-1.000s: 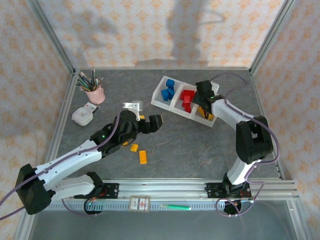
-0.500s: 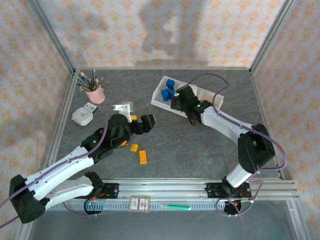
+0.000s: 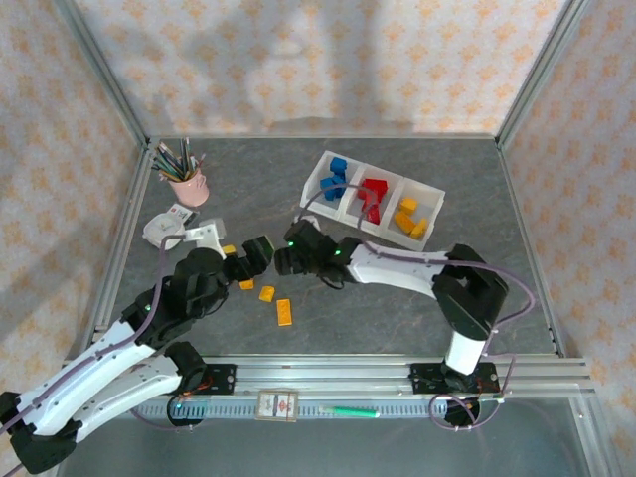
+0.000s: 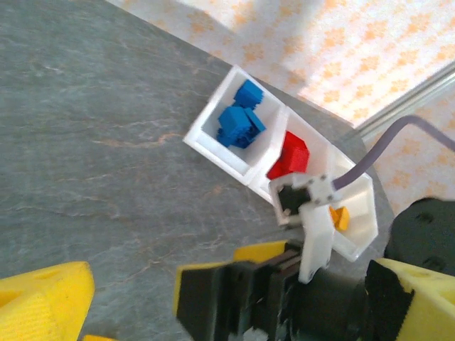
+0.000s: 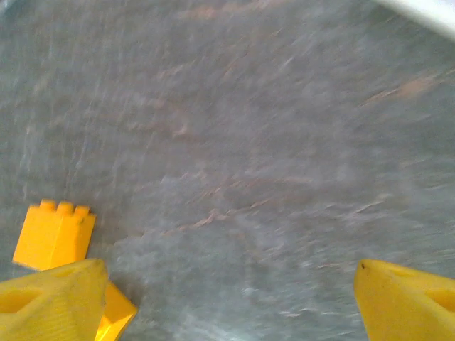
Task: Sort the legos into containers by color
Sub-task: Pick up the lego from the bottom-left of the table.
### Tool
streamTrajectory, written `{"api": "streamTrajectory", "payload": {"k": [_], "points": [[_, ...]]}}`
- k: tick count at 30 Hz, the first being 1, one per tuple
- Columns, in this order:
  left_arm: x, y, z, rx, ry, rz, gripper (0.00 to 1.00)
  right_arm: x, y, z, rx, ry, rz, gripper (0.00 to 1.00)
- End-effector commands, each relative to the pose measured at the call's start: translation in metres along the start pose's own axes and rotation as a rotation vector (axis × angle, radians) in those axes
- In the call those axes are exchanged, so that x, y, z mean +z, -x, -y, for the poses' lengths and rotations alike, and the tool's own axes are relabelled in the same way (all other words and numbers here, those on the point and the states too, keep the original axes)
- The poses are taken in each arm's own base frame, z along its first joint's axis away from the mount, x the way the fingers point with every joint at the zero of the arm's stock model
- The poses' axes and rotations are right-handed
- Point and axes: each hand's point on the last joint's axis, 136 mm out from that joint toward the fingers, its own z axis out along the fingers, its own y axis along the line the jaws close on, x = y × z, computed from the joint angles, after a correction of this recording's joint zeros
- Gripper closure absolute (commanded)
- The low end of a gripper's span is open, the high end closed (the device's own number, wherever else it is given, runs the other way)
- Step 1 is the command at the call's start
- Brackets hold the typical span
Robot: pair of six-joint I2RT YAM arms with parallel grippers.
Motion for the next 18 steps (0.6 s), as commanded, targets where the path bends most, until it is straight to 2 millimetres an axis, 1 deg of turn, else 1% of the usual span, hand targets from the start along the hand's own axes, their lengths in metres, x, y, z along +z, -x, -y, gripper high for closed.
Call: {"api": "streamTrajectory", "payload": {"k": [1, 5, 8, 13, 18], "points": [[-0.011, 0.003, -0.029, -0.027, 0.114, 0.024, 0.01, 0.008, 0.0, -0.038, -0.006, 0.069, 0.007, 0.11], [-0.022, 0.006, -0.042, -0.058, 0.147, 0.053, 0.01, 0.024, -0.011, -0.066, -0.056, 0.096, -0.022, 0.12], [-0.03, 0.01, -0.05, -0.081, 0.165, 0.08, 0.01, 0.036, -0.013, -0.078, -0.066, 0.11, -0.034, 0.13], [-0.041, 0.017, -0.056, -0.114, 0.17, 0.116, 0.01, 0.057, -0.016, -0.089, -0.078, 0.107, -0.057, 0.18], [-0.044, 0.018, -0.059, -0.121, 0.173, 0.128, 0.01, 0.073, -0.017, -0.097, -0.107, 0.093, -0.065, 0.21]]}}
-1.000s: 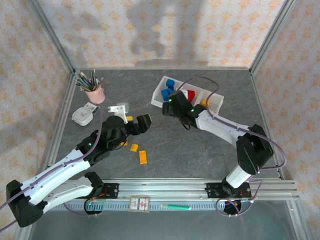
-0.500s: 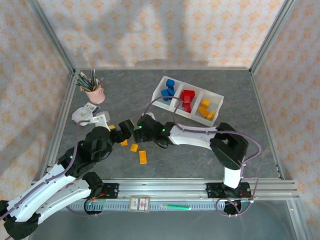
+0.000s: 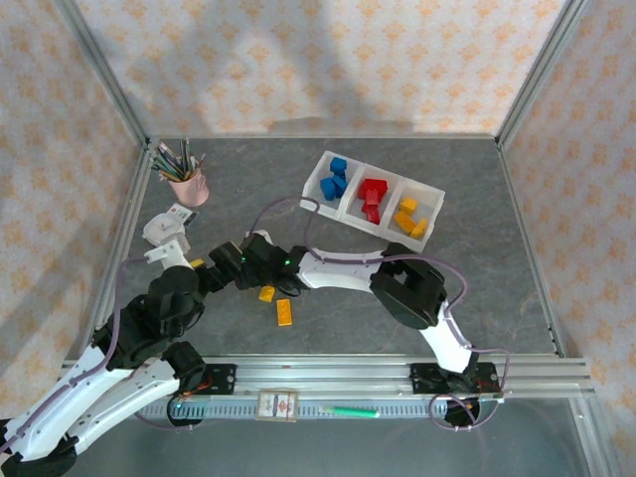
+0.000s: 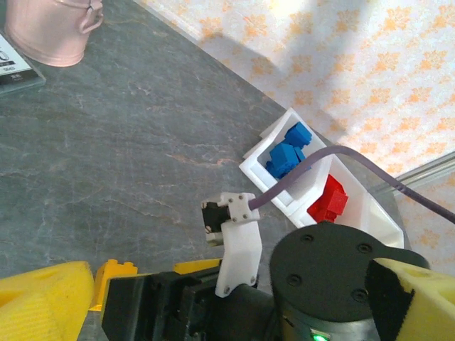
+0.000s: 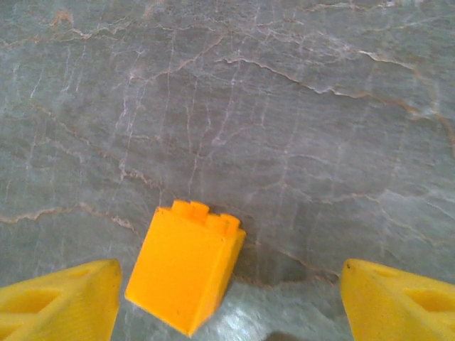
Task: Sort the legos into containers by color
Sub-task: Pick up the lego from the bottom-left of the table.
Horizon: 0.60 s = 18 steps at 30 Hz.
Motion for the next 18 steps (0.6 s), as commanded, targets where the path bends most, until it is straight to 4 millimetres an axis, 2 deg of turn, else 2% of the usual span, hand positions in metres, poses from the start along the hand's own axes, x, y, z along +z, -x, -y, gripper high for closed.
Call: {"api": "streamTrajectory", "payload": {"k": [1, 10, 18], "points": [[-0.003, 0.005, -0.012, -0.003, 0.048, 0.026, 0.01, 0.008, 0.0, -0.003, -0.028, -0.02, -0.007, 0.22], [-0.002, 0.007, -0.012, 0.007, 0.057, 0.041, 0.01, 0.031, -0.005, -0.002, -0.057, -0.064, -0.036, 0.28], [0.002, 0.005, -0.012, 0.015, 0.064, 0.036, 0.01, 0.018, -0.004, 0.024, -0.072, -0.2, -0.024, 0.42]]}}
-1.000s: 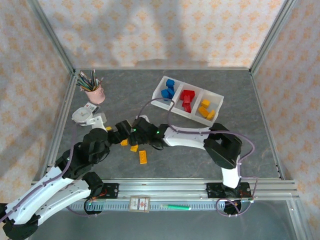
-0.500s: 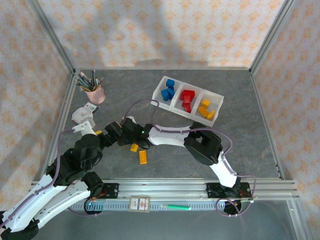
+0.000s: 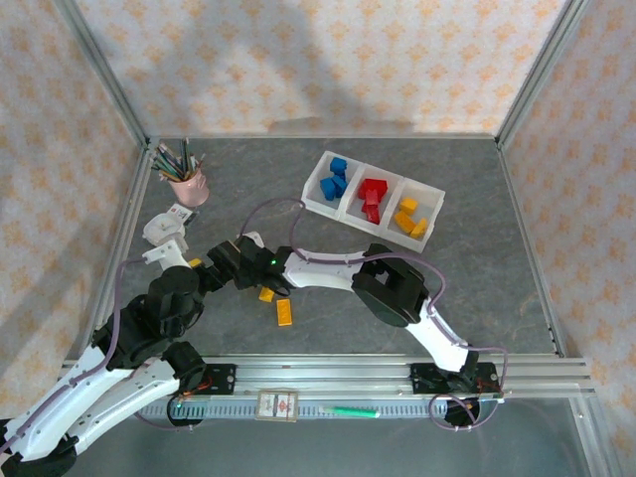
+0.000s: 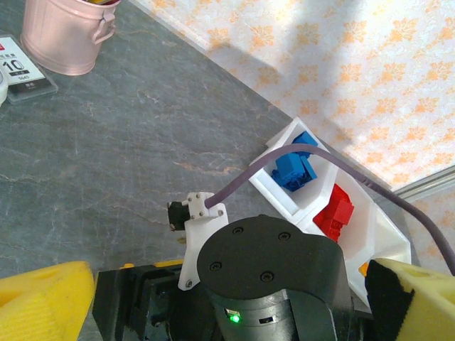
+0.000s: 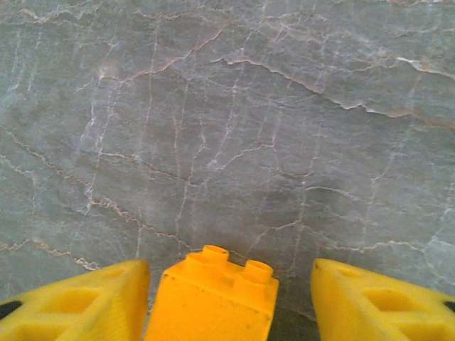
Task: Sort the legos into containers by color
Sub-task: Pick up the lego from the bottom-left of the table.
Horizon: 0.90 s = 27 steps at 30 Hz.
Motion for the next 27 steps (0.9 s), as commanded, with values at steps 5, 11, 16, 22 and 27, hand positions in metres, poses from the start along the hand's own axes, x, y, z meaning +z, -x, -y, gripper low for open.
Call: {"api": "streamTrajectory", "payload": {"k": [5, 11, 16, 22, 27], "points": [[0.004, -0.001, -0.009, 0.012, 0.043, 0.017, 0.01, -0.014, -0.005, 0.028, -0.022, -0.146, -0.004, 0.54], [0.004, 0.001, -0.005, 0.017, 0.038, 0.016, 0.01, -0.015, 0.001, 0.023, -0.008, -0.132, -0.003, 0.64], [0.005, 0.0, -0.005, 0.016, 0.035, 0.011, 0.01, -0.027, 0.012, 0.016, 0.006, -0.106, 0.027, 0.68], [0.003, 0.0, -0.002, 0.01, 0.021, 0.005, 0.01, -0.047, 0.026, 0.016, 0.049, -0.055, 0.06, 0.69], [0.005, 0.002, 0.007, 0.013, -0.011, 0.003, 0.01, -0.075, 0.04, 0.034, 0.113, -0.025, 0.107, 0.69]]}}
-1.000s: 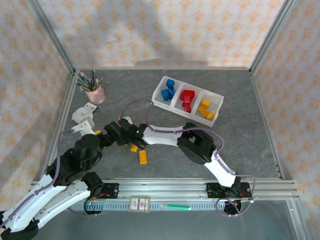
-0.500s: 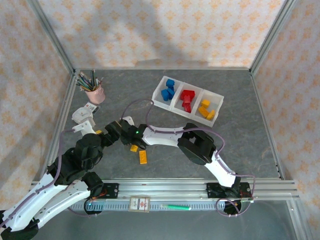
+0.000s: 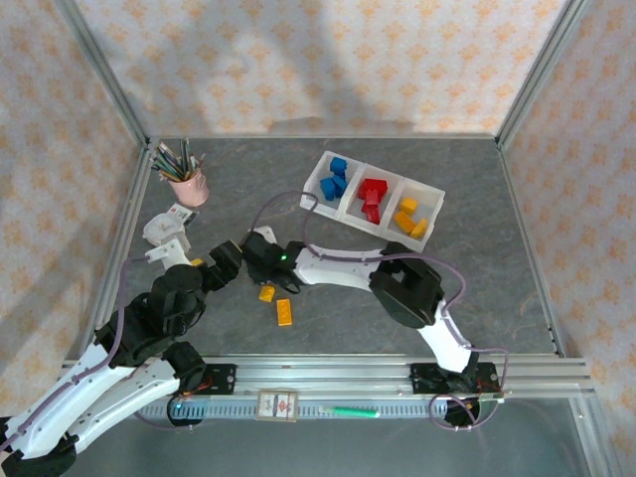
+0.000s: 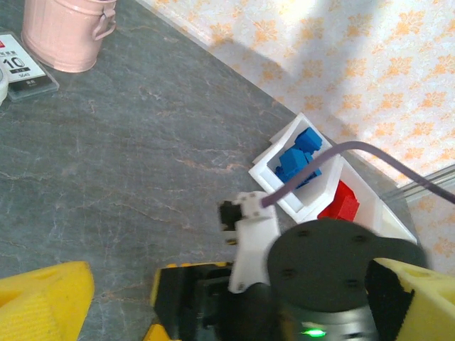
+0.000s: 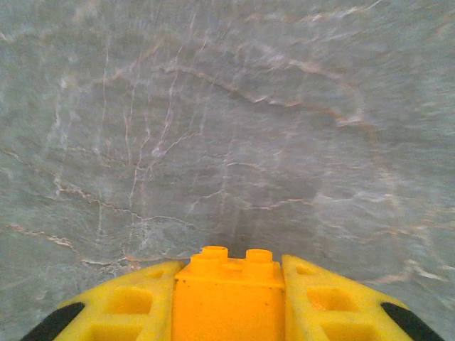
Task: Sort the legos into containers by color
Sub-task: Pick up the lego from the bottom-left of the table, then place the lego in the container.
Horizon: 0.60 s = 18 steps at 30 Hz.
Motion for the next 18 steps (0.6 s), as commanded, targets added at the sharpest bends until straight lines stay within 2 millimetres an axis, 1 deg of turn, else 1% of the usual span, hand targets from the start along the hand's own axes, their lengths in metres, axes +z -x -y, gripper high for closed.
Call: {"api": "streamTrajectory", "payload": {"k": [1, 5, 8, 14, 18], "points": [[0.002, 0.004, 0.01, 0.007, -0.028, 0.007, 0.01, -0.041, 0.036, 0.013, 0.084, 0.033, 0.102, 0.7], [0.009, -0.001, 0.025, 0.035, -0.064, -0.021, 0.01, -0.066, 0.047, 0.05, 0.139, -0.011, 0.151, 0.7], [0.017, -0.007, 0.04, 0.063, -0.104, -0.054, 0.01, -0.089, 0.054, 0.087, 0.185, -0.077, 0.2, 0.7], [0.036, -0.026, 0.073, 0.119, -0.193, -0.137, 0.01, -0.128, 0.06, 0.173, 0.305, -0.195, 0.262, 0.7], [0.048, -0.04, 0.094, 0.155, -0.246, -0.193, 0.01, -0.158, 0.061, 0.238, 0.406, -0.288, 0.323, 0.7]]}}
